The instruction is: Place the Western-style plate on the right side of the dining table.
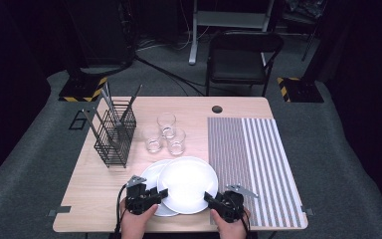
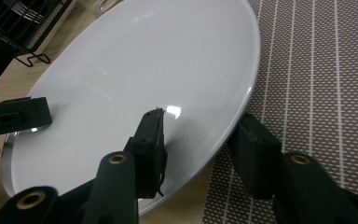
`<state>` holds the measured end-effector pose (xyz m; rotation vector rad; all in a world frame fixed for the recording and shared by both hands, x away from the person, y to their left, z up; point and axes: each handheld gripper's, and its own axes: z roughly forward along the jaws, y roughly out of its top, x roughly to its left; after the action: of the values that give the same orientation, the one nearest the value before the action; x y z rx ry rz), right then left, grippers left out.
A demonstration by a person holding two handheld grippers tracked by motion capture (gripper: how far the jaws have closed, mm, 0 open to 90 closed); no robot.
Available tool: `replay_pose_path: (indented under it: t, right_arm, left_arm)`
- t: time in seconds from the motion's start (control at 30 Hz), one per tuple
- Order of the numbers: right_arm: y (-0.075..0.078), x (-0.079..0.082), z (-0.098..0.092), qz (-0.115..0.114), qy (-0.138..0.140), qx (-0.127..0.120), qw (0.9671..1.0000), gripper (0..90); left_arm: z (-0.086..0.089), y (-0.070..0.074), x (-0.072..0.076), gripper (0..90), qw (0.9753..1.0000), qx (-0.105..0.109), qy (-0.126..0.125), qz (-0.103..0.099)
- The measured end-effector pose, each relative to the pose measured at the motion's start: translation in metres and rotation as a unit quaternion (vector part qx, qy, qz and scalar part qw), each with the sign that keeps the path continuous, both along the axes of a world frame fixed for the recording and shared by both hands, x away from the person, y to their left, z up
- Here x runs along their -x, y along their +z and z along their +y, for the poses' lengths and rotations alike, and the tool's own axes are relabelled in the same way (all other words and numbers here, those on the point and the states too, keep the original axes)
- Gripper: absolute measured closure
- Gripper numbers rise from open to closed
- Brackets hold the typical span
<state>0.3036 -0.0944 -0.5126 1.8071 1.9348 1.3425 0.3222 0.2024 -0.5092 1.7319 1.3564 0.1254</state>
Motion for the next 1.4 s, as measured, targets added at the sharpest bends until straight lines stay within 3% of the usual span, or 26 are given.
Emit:
replay_pose_path:
  t: [0.8, 1.4]
  right_arm:
    - [0.001, 0.000, 0.001, -0.010, -0.010, 0.006, 0.9999, 55.8]
    - [0.015, -0.002, 0.002, -0.027, -0.012, 0.011, 0.9995, 55.8]
  left_arm:
    - [-0.003, 0.001, 0.004, 56.9, 0.9999, -0.002, 0.009, -0.013]
    - [-0.003, 0.013, 0.001, 56.6, 0.9996, 0.005, 0.016, -0.023]
